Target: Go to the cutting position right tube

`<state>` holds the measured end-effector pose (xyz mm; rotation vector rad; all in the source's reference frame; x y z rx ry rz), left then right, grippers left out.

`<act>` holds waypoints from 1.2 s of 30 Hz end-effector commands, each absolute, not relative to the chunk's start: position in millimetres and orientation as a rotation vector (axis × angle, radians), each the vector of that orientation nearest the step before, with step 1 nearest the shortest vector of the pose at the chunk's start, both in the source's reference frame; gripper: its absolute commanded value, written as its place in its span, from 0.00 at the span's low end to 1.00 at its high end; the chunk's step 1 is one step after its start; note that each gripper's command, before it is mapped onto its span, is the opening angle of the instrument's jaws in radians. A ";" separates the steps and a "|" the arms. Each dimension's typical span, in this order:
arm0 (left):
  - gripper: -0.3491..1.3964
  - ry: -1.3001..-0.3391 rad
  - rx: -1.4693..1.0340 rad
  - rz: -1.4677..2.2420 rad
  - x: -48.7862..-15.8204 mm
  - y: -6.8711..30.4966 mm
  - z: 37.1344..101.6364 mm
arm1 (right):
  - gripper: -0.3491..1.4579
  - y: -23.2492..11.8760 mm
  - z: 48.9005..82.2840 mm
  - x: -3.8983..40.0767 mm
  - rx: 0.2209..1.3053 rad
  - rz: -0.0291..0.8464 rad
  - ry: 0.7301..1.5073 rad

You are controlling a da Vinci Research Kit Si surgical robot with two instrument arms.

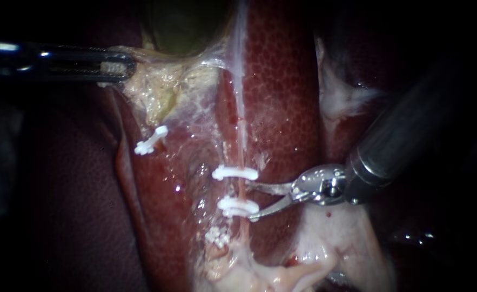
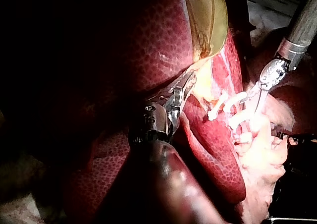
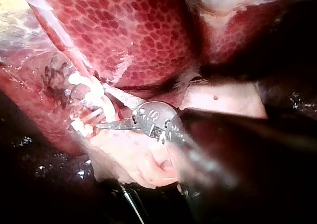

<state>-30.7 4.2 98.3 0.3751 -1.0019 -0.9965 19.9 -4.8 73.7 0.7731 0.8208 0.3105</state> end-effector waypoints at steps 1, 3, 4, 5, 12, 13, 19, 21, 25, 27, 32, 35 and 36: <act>0.00 -1.002 0.375 -0.997 -30.7 4.2 98.4 | 0.89 -4.8 73.8 20.2 0.778 0.307 0.832; 0.00 -1.002 0.375 -0.997 -30.7 4.2 98.4 | 0.89 -4.8 73.8 20.5 0.791 0.307 0.840; 0.00 -1.002 0.375 -0.997 -30.7 4.2 98.4 | 0.89 -4.8 73.8 20.7 0.797 0.300 0.850; 0.00 -1.002 0.375 -0.997 -30.7 4.2 98.4 | 0.89 -4.7 73.8 20.9 0.811 0.293 0.860; 0.00 -1.002 0.374 -0.997 -30.7 4.1 98.3 | 0.89 -4.5 73.9 22.9 0.876 0.251 0.926; 0.00 -1.002 0.374 -0.997 -30.7 4.1 98.3 | 0.89 -4.5 73.9 23.2 0.880 0.245 0.929; 0.00 -1.002 0.374 -0.997 -30.7 4.1 98.3 | 0.89 -4.0 73.9 25.1 0.915 0.206 0.966; 0.00 -1.002 0.374 -0.997 -30.7 4.1 98.3 | 0.89 -3.9 73.9 25.6 0.926 0.193 0.975; 0.00 -1.001 0.374 -0.997 -30.8 4.1 98.4 | 0.89 -3.8 73.9 26.2 0.955 0.173 0.974; 0.00 -1.001 0.374 -0.998 -30.9 4.1 98.4 | 0.89 -3.8 73.8 26.3 0.969 0.164 0.980; 0.00 -1.001 0.373 -0.998 -31.0 4.1 98.4 | 0.88 -3.8 73.9 26.8 0.990 0.157 0.978; 0.00 -1.001 0.372 -0.998 -31.1 4.1 98.4 | 0.88 -3.9 74.0 27.2 0.992 0.158 0.983; 0.00 -1.001 0.372 -0.998 -31.1 4.1 98.4 | 0.88 -3.9 74.0 27.2 0.995 0.162 0.980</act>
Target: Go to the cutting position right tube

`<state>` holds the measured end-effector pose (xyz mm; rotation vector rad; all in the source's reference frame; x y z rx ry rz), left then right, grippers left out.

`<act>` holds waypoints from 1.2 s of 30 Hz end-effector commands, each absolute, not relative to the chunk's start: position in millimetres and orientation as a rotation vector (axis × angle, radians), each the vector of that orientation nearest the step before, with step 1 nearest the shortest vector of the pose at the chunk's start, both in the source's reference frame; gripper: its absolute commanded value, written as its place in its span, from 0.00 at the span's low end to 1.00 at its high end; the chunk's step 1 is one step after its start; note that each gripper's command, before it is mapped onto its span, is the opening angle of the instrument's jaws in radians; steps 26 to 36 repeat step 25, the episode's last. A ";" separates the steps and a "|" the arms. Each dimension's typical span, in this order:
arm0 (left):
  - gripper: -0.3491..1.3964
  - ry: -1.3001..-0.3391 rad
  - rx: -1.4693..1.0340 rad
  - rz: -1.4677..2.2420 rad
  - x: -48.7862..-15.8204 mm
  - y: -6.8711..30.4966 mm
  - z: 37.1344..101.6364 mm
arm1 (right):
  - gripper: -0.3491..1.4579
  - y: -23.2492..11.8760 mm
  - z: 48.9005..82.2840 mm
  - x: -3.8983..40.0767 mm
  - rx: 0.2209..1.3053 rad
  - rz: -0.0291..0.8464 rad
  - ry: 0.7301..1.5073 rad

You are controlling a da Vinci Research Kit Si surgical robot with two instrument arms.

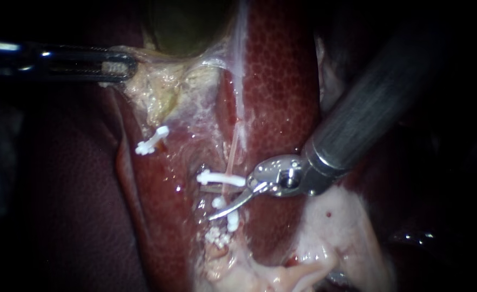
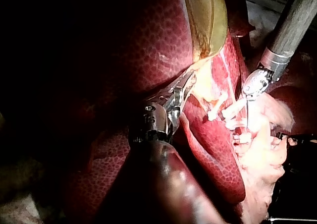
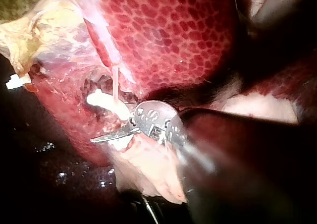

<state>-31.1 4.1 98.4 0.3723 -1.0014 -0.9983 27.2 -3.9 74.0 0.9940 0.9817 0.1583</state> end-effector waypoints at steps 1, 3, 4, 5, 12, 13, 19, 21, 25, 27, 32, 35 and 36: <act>0.00 -1.001 0.372 -0.998 -31.1 4.1 98.4 | 0.88 -3.9 74.0 27.3 0.995 0.161 0.980; 0.00 -1.001 0.372 -0.999 -31.1 4.1 98.4 | 0.88 -3.9 74.0 27.4 0.995 0.162 0.980; 0.00 -1.001 0.372 -0.999 -31.1 4.1 98.4 | 0.88 -3.9 74.0 27.5 0.996 0.163 0.983; 0.00 -1.001 0.372 -0.999 -31.1 4.1 98.5 | 0.87 -3.9 74.1 27.5 0.996 0.163 0.983; 0.00 -1.001 0.372 -0.999 -31.2 4.1 98.5 | 0.87 -4.2 74.3 27.8 0.997 0.167 0.982; 0.00 -1.001 0.372 -0.999 -31.2 4.1 98.5 | 0.87 -4.2 74.3 27.8 0.997 0.167 0.982; 0.00 -1.001 0.371 -0.999 -31.2 4.1 98.5 | 0.87 -4.2 74.3 27.8 1.000 0.171 0.979; 0.00 -1.001 0.371 -0.999 -31.2 4.1 98.5 | 0.87 -4.3 74.3 27.8 1.000 0.171 0.979; 0.00 -1.001 0.372 -0.999 -31.2 4.1 98.5 | 0.87 -4.3 74.3 27.8 0.995 0.175 0.980; 0.00 -1.001 0.372 -0.999 -31.2 4.1 98.5 | 0.87 -4.3 74.3 27.8 0.995 0.175 0.980; 0.00 -1.001 0.372 -0.999 -31.2 4.1 98.5 | 0.87 -4.3 74.3 27.8 0.995 0.175 0.980; 0.00 -1.001 0.372 -0.999 -31.2 4.1 98.5 | 0.87 -4.3 74.3 27.8 0.995 0.175 0.980; 0.00 -1.001 0.372 -0.999 -31.2 4.1 98.5 | 0.87 -4.3 74.3 27.8 0.995 0.175 0.980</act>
